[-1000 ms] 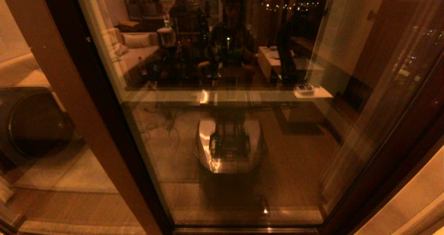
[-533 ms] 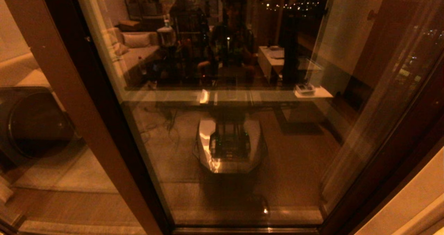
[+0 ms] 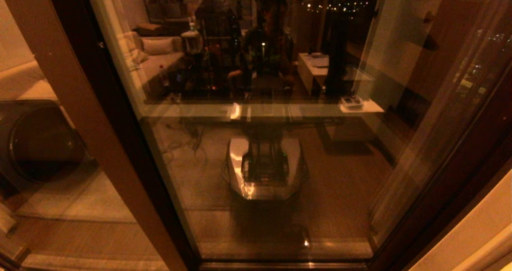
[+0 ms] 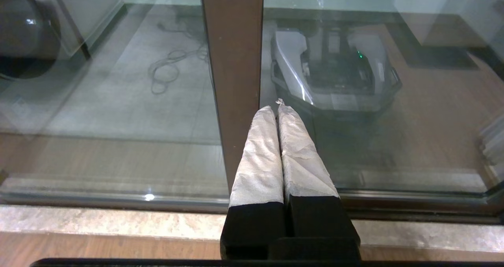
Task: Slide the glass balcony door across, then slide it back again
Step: Open the slid door
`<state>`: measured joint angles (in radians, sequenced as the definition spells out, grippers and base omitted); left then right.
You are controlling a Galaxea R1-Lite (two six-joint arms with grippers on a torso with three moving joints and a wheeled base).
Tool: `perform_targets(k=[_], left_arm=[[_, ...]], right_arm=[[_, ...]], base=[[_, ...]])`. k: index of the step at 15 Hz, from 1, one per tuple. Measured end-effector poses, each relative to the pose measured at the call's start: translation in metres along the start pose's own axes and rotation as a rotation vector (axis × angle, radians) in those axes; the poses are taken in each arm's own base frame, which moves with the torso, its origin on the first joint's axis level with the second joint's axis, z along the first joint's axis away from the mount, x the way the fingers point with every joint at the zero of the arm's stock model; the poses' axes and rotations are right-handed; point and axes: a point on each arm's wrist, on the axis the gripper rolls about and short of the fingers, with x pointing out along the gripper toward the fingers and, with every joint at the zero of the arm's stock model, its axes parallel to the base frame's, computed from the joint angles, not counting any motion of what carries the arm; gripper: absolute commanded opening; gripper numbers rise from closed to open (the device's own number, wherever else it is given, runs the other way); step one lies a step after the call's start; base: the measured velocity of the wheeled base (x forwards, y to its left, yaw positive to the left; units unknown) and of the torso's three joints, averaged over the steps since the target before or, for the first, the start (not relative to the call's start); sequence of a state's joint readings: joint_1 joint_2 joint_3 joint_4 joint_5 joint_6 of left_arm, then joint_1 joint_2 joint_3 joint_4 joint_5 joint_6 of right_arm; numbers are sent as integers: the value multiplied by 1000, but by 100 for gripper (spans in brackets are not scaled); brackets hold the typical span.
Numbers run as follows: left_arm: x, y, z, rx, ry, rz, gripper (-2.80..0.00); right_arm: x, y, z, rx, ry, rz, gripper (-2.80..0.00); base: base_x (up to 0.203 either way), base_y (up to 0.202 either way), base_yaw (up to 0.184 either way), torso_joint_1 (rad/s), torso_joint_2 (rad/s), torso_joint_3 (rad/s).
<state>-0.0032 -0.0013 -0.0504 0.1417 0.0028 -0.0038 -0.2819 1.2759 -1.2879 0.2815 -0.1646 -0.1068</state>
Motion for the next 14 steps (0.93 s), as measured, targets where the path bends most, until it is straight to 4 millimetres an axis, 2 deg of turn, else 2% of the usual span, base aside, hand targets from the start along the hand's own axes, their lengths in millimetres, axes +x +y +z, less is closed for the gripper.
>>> perform_targets(k=[4, 6, 7, 14], left_arm=[[0, 0, 0, 0, 0, 0, -280], [0, 0, 0, 0, 0, 0, -280], [0, 0, 0, 0, 0, 0, -280], [0, 0, 0, 0, 0, 0, -280]], right_arm=[[21, -28, 7, 52, -8, 118, -280], [31, -36, 6, 64, 1, 163, -280], [35, -38, 6, 67, 5, 161, 0], [71, -54, 2, 80, -6, 199, 0]], base=[[0, 0, 0, 0, 0, 0], [0, 0, 0, 0, 0, 0], [0, 0, 0, 0, 0, 0], [0, 0, 0, 0, 0, 0]])
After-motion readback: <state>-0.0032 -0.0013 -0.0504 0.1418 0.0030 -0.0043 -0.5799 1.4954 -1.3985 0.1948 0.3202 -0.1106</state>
